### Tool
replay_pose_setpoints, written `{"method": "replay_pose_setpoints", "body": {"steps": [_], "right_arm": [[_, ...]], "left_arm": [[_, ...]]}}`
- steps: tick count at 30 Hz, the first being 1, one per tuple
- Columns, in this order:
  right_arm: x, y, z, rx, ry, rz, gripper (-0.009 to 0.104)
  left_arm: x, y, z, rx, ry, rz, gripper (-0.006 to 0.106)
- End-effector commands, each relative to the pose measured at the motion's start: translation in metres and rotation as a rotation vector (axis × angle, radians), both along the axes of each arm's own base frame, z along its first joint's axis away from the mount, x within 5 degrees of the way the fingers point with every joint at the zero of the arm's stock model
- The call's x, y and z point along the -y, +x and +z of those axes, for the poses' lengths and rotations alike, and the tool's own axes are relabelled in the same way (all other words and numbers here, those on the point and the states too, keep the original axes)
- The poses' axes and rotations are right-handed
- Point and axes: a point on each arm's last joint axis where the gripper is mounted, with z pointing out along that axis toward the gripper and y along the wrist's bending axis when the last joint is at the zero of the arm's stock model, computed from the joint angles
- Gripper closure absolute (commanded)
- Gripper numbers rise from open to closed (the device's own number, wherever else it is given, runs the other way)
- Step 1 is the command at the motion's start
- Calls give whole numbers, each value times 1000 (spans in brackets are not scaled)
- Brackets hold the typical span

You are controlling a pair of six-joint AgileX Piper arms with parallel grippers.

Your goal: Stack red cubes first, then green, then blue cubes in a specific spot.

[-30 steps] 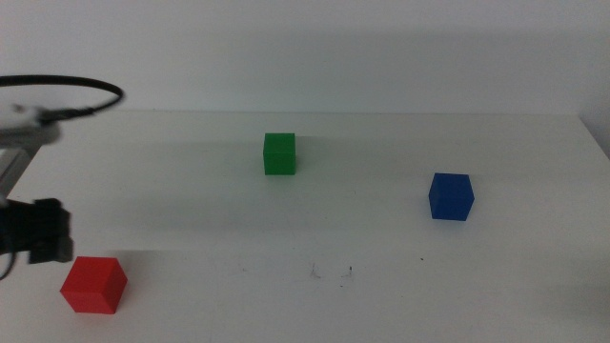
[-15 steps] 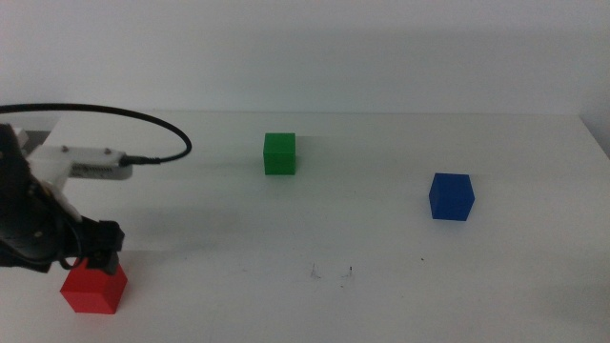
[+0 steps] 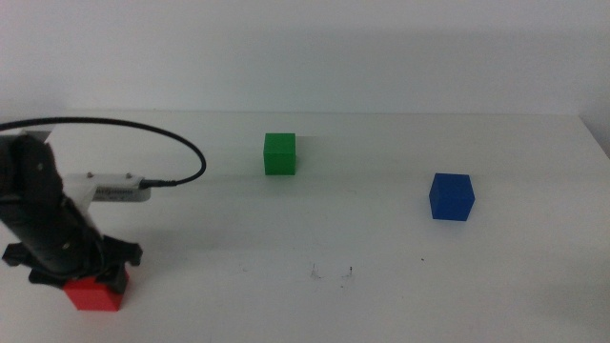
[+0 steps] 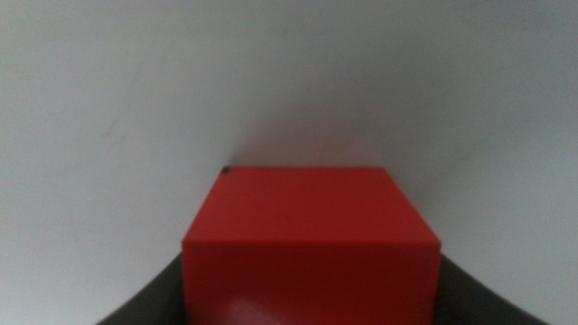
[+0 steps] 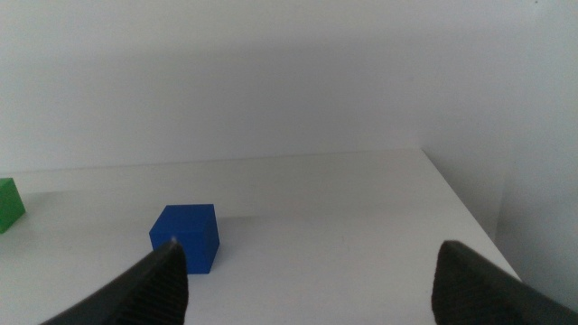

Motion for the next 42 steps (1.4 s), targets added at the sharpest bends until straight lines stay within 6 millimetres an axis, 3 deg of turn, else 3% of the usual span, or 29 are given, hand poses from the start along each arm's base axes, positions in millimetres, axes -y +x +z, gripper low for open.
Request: {"method": "replay_pose_setpoints", "body": {"steps": [1,3,6,11,13,15,20,24,42], "right_arm": [[1,0,0,10,-13,-8,2],[1,0,0,9,-14,-8,2],[1,0,0,9,-14,-8,2],[1,0,0,9,-14,-8,2],[1,0,0,9,-14,-8,2],[1,0,0,9,-14,-8,2],[1,0,0,9,-14,-8,2],[1,0,0,9,-14,-8,2],[1,0,0,9,-14,-8,2]], "left_arm": [[13,5,14,24,-20,26,62],[35,10,28,14,5,25,80],[89,24,57,99,58,-12,102],[188,36,80,112,-13,7,102],[233,45,71,91,-32,-42,102],[254,50,61,65,-32,-57,102],[282,54,39,16,-25,-6,102],[292,50,31,43,-3,-5,102],[293,51,15,11,15,22,101]]}}
